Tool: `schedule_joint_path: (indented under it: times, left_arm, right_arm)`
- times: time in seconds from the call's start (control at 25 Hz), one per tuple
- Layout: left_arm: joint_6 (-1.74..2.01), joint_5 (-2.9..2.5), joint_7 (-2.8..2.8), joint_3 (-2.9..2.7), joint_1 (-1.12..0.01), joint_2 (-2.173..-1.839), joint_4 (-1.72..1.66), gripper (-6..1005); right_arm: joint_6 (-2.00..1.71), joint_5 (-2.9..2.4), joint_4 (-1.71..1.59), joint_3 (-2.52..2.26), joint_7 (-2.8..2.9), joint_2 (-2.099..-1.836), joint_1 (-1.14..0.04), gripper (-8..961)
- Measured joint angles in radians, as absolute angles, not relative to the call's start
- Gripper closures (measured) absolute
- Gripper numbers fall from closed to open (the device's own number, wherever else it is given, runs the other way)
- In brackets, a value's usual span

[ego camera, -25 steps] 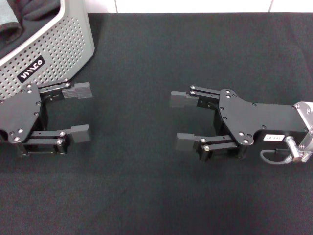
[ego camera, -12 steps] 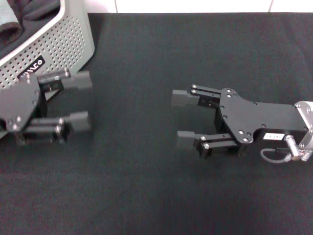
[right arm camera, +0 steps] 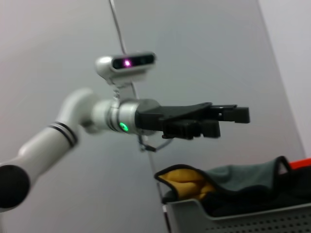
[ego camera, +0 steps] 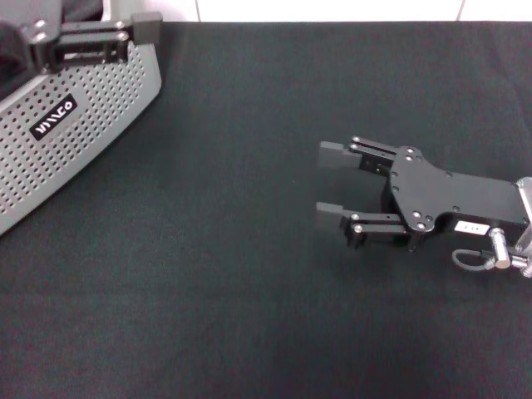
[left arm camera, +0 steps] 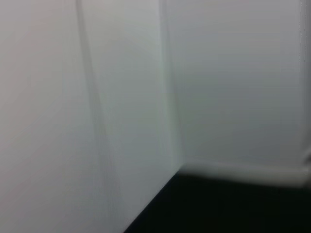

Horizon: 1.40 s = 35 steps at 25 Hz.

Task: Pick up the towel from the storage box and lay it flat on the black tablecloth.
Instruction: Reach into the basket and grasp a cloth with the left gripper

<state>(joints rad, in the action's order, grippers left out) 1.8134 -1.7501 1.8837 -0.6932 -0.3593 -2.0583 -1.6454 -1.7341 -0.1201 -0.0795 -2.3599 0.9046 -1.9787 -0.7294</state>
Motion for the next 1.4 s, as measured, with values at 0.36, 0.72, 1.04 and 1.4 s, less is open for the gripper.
schedule_joint_path:
  times: [0.36, 0.72, 1.04, 1.4]
  left_arm:
    - [1.812, -2.094, 2.05, -0.672, -0.392, -1.981, -2.034, 294]
    - [1.821, -2.298, 2.004, -0.635, -0.339, -1.961, -2.023, 297]
    - [1.822, -2.415, 1.983, -0.634, -0.316, -1.967, -2.022, 300]
    - [1.82, -2.513, 1.973, -0.637, -0.315, -1.97, -2.019, 304]
  right_arm:
    - [-1.706, -0.12, -0.078, -2.301, 0.897, -1.971, -0.651, 150]
    - [-1.663, -0.119, -0.077, -2.296, 0.902, -1.969, -0.651, 159]
    - [-1.644, -0.12, -0.079, -2.296, 0.898, -1.974, -0.662, 166]
    - [-1.642, -0.12, -0.078, -2.293, 0.897, -1.977, -0.662, 175]
